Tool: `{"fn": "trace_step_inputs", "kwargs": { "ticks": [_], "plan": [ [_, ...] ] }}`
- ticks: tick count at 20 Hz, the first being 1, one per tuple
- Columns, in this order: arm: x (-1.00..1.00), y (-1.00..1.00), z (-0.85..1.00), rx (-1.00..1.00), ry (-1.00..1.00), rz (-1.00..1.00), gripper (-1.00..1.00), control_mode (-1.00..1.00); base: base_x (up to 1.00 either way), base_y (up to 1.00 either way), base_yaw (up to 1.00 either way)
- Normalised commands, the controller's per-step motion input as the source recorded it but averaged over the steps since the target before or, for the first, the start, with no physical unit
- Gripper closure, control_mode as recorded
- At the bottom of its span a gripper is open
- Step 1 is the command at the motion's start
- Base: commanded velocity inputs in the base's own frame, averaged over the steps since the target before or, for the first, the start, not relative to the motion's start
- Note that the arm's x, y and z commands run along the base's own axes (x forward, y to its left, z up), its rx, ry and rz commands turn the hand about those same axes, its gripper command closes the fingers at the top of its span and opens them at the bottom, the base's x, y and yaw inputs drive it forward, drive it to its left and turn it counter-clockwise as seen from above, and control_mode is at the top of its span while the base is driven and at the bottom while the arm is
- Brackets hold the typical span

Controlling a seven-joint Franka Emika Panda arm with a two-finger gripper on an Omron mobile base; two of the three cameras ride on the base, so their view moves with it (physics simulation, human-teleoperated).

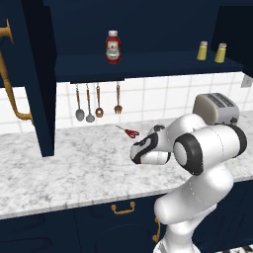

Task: Put the shaker and condiment bottle from the counter next to their counterparts in the cabinet.

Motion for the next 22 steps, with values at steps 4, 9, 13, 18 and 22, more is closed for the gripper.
{"fn": "trace_step_inputs", "kwargs": {
  "ticks": [4, 9, 13, 18, 22],
  "plan": [
    [0.0, 0.0, 0.05, 0.0, -0.01, 0.0, 1.0, -1.0, 0.0, 0.0, 0.0],
    [-0.13, 0.0, 0.39, 0.0, -0.1, 0.0, 1.0, -1.0, 0.0, 0.0, 0.0],
    [-0.29, 0.0, 0.54, 0.0, -0.19, 0.0, 1.0, -1.0, 0.0, 0.0, 0.0],
    [-0.35, 0.0, 0.69, 0.0, -0.23, 0.0, 1.0, -1.0, 0.0, 0.0, 0.0],
    [-0.28, 0.0, 0.73, 0.0, -0.18, 0.0, 1.0, -1.0, 0.0, 0.0, 0.0]
  ]
}}
